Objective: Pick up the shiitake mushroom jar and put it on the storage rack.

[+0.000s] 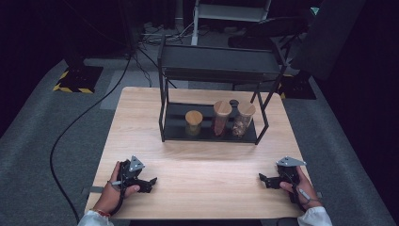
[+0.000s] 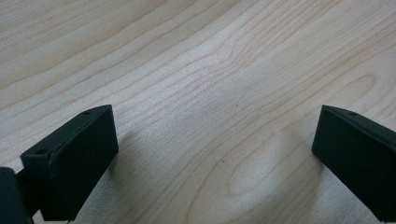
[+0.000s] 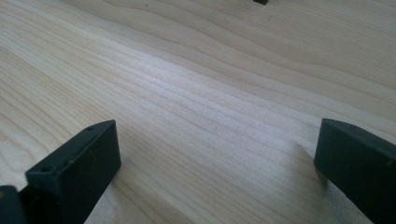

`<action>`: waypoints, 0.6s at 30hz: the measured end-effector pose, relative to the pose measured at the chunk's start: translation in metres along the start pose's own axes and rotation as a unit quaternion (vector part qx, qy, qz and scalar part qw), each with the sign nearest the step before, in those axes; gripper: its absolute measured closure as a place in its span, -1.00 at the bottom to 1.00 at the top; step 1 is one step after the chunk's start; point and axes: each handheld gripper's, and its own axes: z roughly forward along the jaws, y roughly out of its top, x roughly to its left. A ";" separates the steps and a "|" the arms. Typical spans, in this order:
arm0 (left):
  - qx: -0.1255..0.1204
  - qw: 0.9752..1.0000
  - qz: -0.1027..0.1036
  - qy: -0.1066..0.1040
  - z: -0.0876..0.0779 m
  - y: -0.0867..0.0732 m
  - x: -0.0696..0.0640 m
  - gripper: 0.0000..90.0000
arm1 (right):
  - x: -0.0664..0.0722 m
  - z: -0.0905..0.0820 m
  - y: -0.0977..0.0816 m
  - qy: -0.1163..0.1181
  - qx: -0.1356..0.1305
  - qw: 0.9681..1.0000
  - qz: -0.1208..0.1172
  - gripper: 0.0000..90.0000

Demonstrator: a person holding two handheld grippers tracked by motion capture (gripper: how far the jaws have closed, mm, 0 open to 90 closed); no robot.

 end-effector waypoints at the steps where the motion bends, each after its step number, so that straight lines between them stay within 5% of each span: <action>1: 0.000 1.000 0.000 0.000 0.000 0.000 0.000 -1.00 | 0.000 -0.001 -0.001 0.000 0.000 1.000 0.000 -0.99; 18: 0.000 1.000 0.000 0.000 0.000 0.000 0.000 -1.00 | -0.003 -0.006 -0.006 0.000 -0.001 1.000 0.001 -0.99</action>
